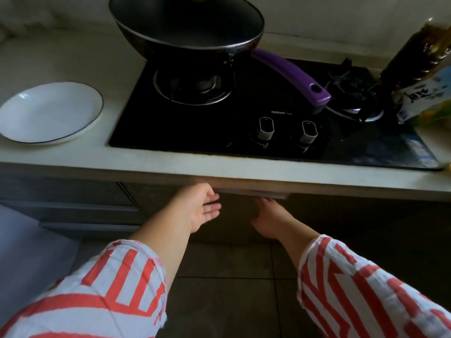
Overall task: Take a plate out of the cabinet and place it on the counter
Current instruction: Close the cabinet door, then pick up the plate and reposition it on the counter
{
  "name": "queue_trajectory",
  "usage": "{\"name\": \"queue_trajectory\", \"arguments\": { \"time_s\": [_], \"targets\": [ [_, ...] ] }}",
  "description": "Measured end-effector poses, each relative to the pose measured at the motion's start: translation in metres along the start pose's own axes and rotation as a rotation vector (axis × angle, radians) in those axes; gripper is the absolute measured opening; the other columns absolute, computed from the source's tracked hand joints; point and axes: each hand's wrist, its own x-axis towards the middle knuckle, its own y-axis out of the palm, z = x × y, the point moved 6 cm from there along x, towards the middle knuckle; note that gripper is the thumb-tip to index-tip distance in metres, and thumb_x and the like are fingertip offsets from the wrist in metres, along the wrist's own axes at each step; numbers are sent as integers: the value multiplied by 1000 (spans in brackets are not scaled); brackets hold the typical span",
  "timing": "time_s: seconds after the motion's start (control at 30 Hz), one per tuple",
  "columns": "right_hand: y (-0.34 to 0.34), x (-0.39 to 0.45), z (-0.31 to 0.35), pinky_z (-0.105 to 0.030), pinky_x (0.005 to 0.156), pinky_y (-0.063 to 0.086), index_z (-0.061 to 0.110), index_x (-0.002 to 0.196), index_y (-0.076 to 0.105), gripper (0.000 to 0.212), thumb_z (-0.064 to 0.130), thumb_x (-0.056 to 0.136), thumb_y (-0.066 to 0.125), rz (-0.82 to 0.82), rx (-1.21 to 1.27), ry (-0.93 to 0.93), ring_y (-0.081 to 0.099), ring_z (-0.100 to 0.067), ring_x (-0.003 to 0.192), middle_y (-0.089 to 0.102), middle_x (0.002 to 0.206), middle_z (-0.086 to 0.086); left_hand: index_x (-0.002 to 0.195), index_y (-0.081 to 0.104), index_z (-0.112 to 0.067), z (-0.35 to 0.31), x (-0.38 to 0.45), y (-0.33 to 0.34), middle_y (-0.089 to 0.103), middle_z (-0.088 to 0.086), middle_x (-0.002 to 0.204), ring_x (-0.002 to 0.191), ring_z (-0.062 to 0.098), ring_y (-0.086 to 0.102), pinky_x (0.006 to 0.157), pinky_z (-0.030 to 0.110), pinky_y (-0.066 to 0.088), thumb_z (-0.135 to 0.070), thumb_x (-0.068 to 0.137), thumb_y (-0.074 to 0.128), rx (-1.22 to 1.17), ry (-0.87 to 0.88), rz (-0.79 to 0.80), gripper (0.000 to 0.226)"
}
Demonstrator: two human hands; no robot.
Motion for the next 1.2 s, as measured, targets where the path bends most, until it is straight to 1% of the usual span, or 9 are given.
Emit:
{"name": "queue_trajectory", "arguments": {
  "time_s": [0.1,0.33,0.53,0.73,0.87,1.0,1.07,1.13,1.2],
  "targets": [
    [-2,-16,26,-30,95,45,22,139,45,46,31,95,50,90,-30,-82,54,-23,119,53,137,-5,120,49,-11,-17,-22,-30,62,10,110,99,25,62,86,37,51,-6,92,44,125,36,-54,30],
    [-40,-62,141,-27,92,43,22,133,52,38,29,96,45,84,-8,-377,55,-22,118,57,132,-5,117,55,-11,-107,-81,-126,65,6,96,83,21,64,66,31,50,-17,94,48,62,223,-235,25],
    [-59,-55,247,-31,100,46,20,133,54,41,29,93,50,30,99,-453,58,-22,117,61,130,-5,104,58,-12,-171,-110,-231,62,10,109,78,20,60,65,28,49,-18,93,46,164,389,-491,16],
    [-46,-17,320,-45,96,52,10,120,61,30,20,94,48,-18,318,-339,64,-30,108,68,115,-14,113,57,-4,-217,-68,-318,60,16,104,76,24,58,63,30,50,-11,88,50,194,356,-527,26],
    [-49,11,356,-35,83,56,10,128,54,38,17,90,49,-90,328,-242,63,-31,112,65,123,-16,109,65,-2,-249,-36,-347,63,19,104,98,34,60,82,30,46,-16,86,47,487,368,-572,33],
    [-42,39,375,-38,101,48,7,134,47,41,14,94,45,-112,296,-73,54,-32,124,54,135,-18,121,60,-2,-270,-9,-358,60,21,127,115,38,56,89,34,46,-15,87,46,589,376,-531,39],
    [-38,50,382,-28,92,48,2,133,46,40,23,102,32,-105,153,-82,51,-32,124,51,135,-20,118,60,-3,-273,8,-362,62,22,119,97,39,61,80,38,53,-16,85,46,575,338,-466,38],
    [-40,52,385,-21,74,46,10,129,52,62,53,97,23,-78,68,-15,58,-23,106,59,119,-9,107,62,-9,-270,21,-362,61,19,102,75,32,56,59,30,50,-14,83,45,555,290,-376,29],
    [-44,62,393,-27,85,46,5,128,52,49,41,100,34,-168,-171,-37,53,-24,114,58,124,-7,104,61,-10,-268,33,-363,58,15,96,71,31,54,52,26,44,-11,84,42,555,252,-338,28]
  ]
}}
